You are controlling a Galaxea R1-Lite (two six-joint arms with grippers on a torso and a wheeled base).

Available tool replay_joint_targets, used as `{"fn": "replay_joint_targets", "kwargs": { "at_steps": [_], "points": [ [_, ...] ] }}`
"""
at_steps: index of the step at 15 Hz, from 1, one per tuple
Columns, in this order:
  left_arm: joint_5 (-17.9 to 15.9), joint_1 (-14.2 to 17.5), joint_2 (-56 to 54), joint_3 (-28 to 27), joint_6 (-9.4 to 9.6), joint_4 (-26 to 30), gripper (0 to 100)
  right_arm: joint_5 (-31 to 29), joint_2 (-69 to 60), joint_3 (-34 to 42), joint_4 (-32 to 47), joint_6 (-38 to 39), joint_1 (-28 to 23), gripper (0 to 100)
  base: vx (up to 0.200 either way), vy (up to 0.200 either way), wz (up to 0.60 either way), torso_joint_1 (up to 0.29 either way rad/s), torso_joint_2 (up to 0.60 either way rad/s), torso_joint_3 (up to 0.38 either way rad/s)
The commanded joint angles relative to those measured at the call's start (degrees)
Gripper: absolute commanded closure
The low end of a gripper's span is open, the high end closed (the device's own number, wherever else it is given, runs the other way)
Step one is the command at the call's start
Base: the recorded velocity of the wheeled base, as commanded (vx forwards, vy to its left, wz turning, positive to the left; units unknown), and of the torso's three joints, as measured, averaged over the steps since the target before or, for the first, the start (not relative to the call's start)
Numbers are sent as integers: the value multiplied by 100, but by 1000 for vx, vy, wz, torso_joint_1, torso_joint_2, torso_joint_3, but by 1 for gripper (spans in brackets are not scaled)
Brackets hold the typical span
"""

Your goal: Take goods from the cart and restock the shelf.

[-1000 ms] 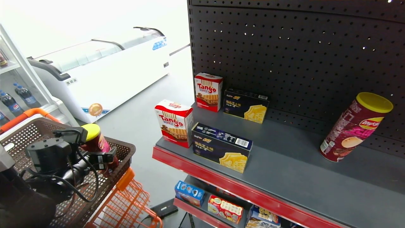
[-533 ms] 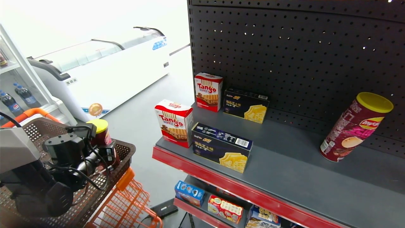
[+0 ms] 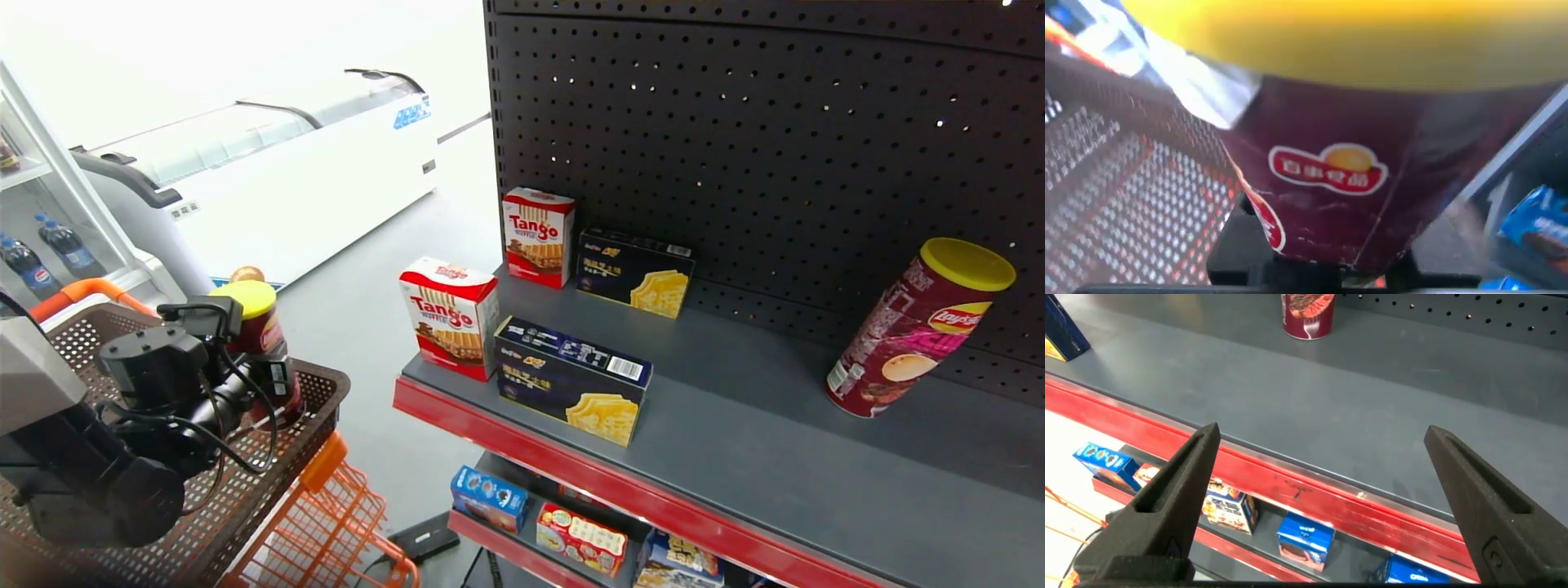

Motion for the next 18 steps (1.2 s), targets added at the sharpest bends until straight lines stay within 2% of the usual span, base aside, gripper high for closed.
{"fn": "replay_joint_targets", "kwargs": {
  "at_steps": [1,2,3,4,5,7,8,9,10,11,12,13,14,16,18],
  "points": [
    [-157,-200,-1030,-80,34,387,100,1,6,0,5,2,4,0,0,0,0,0,0,0],
    [-157,-200,-1030,-80,34,387,100,1,6,0,5,2,4,0,0,0,0,0,0,0],
    [-306,-376,-2058,-309,43,1705,100,1,6,0,5,2,4,0,0,0,0,0,0,0],
    [-315,-411,-2190,-326,34,1855,100,1,6,-9,-4,2,4,0,0,0,0,0,0,0],
    [-359,-710,-2893,-476,-10,2435,100,1,6,0,-4,2,4,0,0,0,0,0,0,0],
    [-535,-1211,-3289,-467,-27,2742,100,1,6,0,5,2,4,0,0,0,0,0,0,0],
    [-509,-1492,-3632,-502,-36,3076,100,1,6,0,-4,2,4,0,0,0,0,0,0,0],
    [-509,-1606,-3974,-546,-27,3648,100,1,6,0,-4,2,4,0,0,0,0,0,0,0],
    [-746,-1712,-4229,-546,-10,3973,100,1,6,-9,-4,2,4,0,0,0,0,0,0,0],
    [-1229,-2116,-4458,-467,-133,4052,100,1,6,0,-4,2,4,0,0,0,0,0,0,0],
    [-1555,-2345,-4590,-440,-247,4105,100,1,6,0,-4,2,4,0,0,0,0,0,0,0],
    [-2038,-2547,-4765,-484,-414,4421,100,1,6,-9,-4,2,4,0,0,0,0,0,0,0],
    [-2099,-2582,-4783,-520,-414,4694,100,1,6,0,-4,2,4,0,0,0,0,0,0,0],
    [-2143,-2986,-5020,-590,-440,5115,100,10,6,0,-4,2,4,0,0,0,0,0,0,0],
    [-2363,-3013,-5117,-563,-493,5291,100,1,6,0,-4,2,4,0,0,0,0,0,0,0]
  ]
}}
